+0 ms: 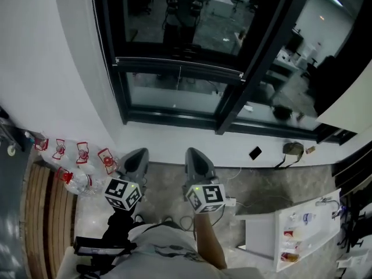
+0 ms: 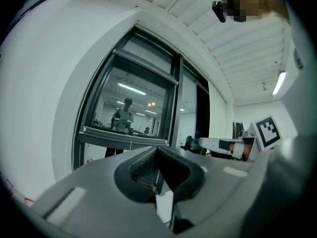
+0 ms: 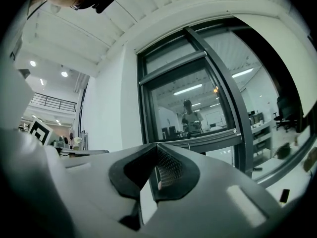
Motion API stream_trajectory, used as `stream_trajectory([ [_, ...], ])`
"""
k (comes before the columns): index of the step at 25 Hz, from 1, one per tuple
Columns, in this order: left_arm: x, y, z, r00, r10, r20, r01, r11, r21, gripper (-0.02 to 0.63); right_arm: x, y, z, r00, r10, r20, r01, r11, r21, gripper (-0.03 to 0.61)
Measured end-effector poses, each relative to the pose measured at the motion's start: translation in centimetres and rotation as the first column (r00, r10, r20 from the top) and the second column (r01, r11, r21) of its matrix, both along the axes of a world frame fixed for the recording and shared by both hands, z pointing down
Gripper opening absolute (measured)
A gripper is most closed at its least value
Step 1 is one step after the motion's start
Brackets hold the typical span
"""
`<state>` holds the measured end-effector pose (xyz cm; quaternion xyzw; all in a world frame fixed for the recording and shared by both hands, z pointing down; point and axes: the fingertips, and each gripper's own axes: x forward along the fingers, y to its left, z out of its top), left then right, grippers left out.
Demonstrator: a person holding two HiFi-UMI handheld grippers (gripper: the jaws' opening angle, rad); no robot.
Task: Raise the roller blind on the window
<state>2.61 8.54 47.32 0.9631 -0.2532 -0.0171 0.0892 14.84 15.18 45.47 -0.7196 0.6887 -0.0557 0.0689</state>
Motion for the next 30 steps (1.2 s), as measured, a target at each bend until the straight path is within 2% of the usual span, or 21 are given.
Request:
stream_trajectory([
  [11, -2.1, -1.1, -1.7, 0.999, 0.027, -0.021, -0.026, 0.999, 0.033, -0.002, -2.1, -0.8, -1.0, 0.999, 0.033, -0.018, -0.032, 0.999, 0.016, 0.0],
  [30, -2.1, -1.4, -1.8, 0.999, 0.048, -0.021, -0.047, 0.998, 0.036, -0.002, -2.3, -1.7, -1.1, 1.0, 0.021, -0.014, -0.021, 1.0, 0.022, -0.002],
])
